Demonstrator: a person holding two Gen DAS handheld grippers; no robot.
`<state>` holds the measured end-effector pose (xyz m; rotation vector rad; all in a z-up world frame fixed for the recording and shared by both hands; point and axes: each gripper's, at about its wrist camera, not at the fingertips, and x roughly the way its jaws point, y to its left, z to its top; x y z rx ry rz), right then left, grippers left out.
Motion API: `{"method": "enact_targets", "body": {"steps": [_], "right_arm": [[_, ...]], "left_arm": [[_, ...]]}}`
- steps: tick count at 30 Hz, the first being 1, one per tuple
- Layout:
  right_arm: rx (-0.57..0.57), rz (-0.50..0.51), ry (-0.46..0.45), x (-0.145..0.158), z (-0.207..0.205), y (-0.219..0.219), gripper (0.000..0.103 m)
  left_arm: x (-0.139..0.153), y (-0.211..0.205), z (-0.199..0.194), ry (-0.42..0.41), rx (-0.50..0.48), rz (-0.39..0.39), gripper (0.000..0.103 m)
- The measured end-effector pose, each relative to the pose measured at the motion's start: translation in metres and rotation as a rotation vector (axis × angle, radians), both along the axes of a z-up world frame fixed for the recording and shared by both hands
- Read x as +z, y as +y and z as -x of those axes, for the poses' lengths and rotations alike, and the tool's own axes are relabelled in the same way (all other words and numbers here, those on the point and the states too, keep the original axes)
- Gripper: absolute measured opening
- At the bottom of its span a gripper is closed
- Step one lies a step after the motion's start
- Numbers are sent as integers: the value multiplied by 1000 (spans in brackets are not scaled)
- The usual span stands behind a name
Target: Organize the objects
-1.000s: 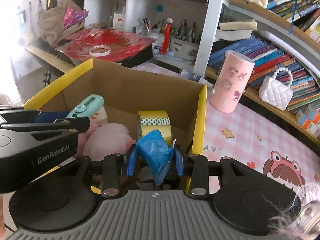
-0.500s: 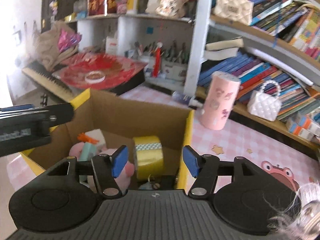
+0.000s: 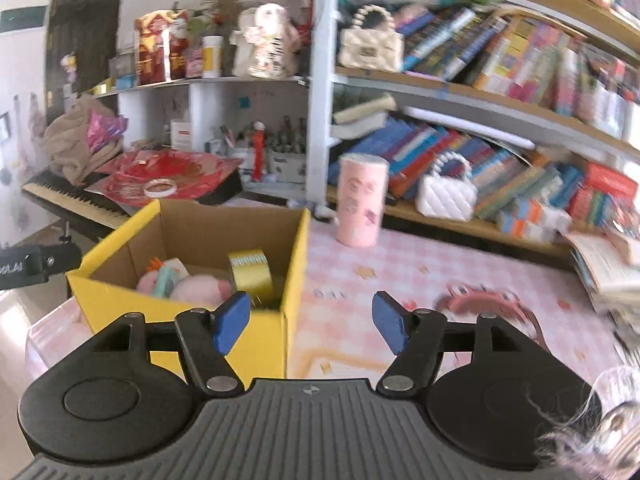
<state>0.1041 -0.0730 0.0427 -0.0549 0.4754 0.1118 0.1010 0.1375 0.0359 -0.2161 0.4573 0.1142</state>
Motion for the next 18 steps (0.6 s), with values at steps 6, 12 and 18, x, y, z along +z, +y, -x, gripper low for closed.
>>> {"method": "enact_targets", "body": {"steps": [6,12,18], "right_arm": [[-126,-19,54,-23,38,-17,69],[-236,-35,103,-49,75,-32,72],[-323,-44,151,-59,90,-56,73]], "left_arm": [[-18,-25,24,62,-73,-39,91],[-39,-59,45,157,-159,-106,91],[-48,-88,52,206,-237,-159,91]]}}
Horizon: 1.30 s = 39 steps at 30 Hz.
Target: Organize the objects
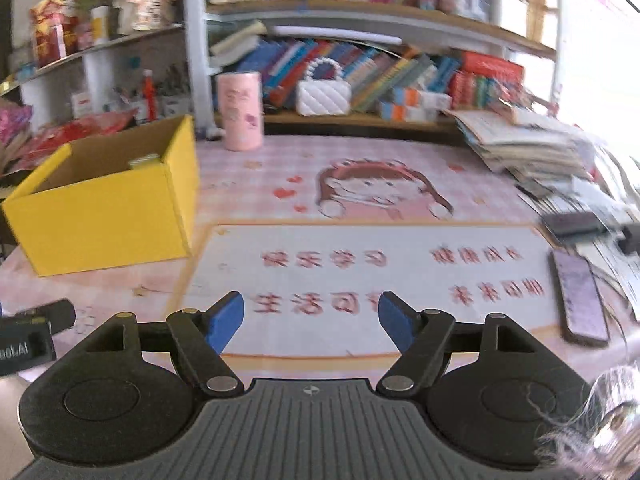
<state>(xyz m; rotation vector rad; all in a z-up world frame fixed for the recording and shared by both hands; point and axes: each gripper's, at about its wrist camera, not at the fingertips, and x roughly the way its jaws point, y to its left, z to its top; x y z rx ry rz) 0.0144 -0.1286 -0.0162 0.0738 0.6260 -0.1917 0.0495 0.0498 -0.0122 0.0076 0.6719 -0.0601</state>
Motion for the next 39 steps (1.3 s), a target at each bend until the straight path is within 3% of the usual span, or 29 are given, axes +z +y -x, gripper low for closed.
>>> {"method": "enact_targets", "body": {"steps": [6,14,25,39], "right_arm": [[-46,37,-1,2,11,-19,81],[-77,53,11,1,19,-35,82],[-72,41,30,-2,26,-35,86],[-81,62,68,-6,31,-28,100]], "left_arm": [[1,-31,-2,-8,-48,-17,91],[3,-57,1,-5,-98,-38,92],[1,-65,11,9,-99,-63,93],[0,-63,21,23,-56,-106,102]]}}
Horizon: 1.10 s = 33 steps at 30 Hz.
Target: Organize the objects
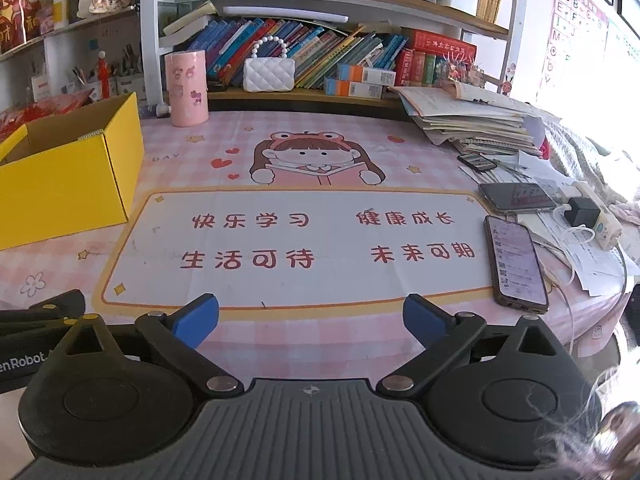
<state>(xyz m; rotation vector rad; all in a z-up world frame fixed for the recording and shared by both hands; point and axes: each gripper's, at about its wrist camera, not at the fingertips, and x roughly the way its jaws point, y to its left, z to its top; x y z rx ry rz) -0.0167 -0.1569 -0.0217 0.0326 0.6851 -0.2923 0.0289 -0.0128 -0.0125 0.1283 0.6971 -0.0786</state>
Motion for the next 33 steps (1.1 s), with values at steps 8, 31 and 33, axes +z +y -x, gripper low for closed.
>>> {"method": "enact_targets", "body": {"steps": [8,31,33], "right_arm": [[-8,13,14,-2,1,2,101],[-14,23,15,-2,2,3,101],[-13,26,13,-1,2,2,101]], "left_arm": [[-1,1,4,9,22,-7,102],[-3,3,6,26,44,6,102],[-3,3,6,27,44,6,102]]}}
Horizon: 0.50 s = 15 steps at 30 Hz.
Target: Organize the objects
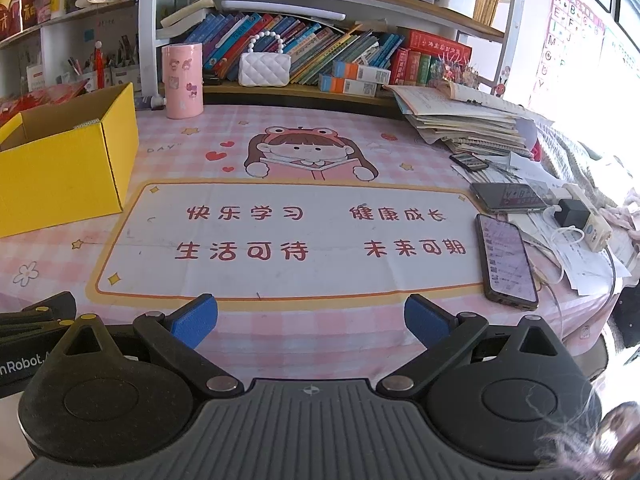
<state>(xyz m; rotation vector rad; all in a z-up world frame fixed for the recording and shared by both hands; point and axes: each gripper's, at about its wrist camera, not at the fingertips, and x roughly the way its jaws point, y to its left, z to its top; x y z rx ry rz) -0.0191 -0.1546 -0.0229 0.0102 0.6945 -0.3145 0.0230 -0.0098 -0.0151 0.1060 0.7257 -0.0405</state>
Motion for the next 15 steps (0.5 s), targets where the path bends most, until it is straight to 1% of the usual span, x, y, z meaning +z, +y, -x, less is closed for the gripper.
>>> {"method": "enact_targets", "body": {"steps": [15], "right_arm": [[-1,7,1,1,-1,0,101]], "left_arm": [[-2,-1,-4,15,8,4,103]]}}
